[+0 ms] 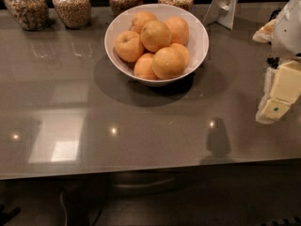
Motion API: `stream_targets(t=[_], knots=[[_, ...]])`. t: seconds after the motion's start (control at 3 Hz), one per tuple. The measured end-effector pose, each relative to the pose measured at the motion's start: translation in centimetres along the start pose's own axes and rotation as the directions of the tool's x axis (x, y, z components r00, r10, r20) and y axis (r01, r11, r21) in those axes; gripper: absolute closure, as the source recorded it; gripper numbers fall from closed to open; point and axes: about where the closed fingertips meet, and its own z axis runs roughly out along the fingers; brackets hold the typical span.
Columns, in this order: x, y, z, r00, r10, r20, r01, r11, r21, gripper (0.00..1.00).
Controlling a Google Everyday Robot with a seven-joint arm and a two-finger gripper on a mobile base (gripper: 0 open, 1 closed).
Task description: Pick orange from white bowl
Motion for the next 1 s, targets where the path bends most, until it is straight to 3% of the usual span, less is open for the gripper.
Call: stream_targets(t=[0.67,1.0], knots=[[-0.3,-0.2,-0.1,1.0,0.004,0.021,-0.004,0.9999,0.011,0.0],[-2.0,-1.8,0.3,0.992,0.014,0.126,-0.018,0.9994,0.029,0.0]])
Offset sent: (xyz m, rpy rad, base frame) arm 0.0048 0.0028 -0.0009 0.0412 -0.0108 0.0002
